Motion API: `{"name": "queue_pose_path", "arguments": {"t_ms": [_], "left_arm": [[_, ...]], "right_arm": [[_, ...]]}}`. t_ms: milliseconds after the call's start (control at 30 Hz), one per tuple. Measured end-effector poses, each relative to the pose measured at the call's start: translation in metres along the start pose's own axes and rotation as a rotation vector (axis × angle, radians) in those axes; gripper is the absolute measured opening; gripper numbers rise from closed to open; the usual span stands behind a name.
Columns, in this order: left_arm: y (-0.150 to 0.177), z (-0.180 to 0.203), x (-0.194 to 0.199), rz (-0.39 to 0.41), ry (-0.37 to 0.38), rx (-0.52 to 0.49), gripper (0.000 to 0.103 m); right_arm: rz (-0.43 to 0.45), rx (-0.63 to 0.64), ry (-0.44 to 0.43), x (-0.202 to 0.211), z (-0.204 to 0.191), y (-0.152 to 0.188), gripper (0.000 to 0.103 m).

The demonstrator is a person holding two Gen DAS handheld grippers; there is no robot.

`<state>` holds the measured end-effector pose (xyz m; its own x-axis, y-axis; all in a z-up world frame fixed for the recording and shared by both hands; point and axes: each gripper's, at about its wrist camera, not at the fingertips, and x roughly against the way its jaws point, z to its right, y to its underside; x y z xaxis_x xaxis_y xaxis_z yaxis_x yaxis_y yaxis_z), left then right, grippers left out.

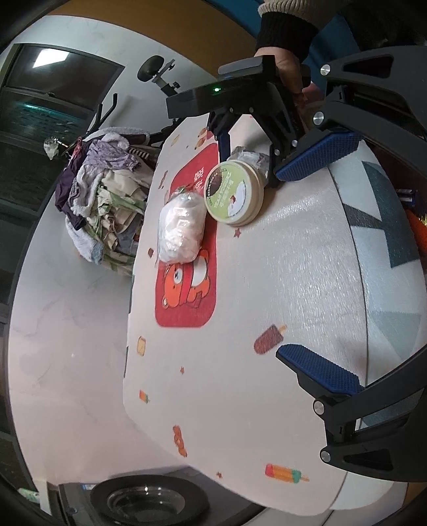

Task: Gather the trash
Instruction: 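Grasp the white red-printed plastic bag with the right tool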

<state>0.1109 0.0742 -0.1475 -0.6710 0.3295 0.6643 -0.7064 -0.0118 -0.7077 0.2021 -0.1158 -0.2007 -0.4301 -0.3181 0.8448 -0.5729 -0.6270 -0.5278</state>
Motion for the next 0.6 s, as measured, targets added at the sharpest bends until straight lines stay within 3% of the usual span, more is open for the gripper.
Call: {"name": "queue_pose_path", "arguments": {"t_ms": [67, 267, 467, 600], "left_arm": [[-0.002, 0.002, -0.006, -0.014, 0.02, 0.007, 0.097], [-0.011, 0.011, -0.021, -0.043, 0.065, -0.001, 0.097], [-0.016, 0.024, -0.033, -0.061, 0.088, -0.026, 0.097], [-0.016, 0.03, -0.042, -0.078, 0.105, -0.036, 0.097]], "right_arm": [[0.005, 0.002, -0.002, 0.002, 0.001, 0.002, 0.097], [0.022, -0.043, -0.008, 0.019, 0.012, 0.012, 0.07], [0.012, -0.002, 0.09, 0.044, 0.01, 0.032, 0.064], [0.041, -0.102, 0.135, 0.064, 0.029, 0.047, 0.063]]}}
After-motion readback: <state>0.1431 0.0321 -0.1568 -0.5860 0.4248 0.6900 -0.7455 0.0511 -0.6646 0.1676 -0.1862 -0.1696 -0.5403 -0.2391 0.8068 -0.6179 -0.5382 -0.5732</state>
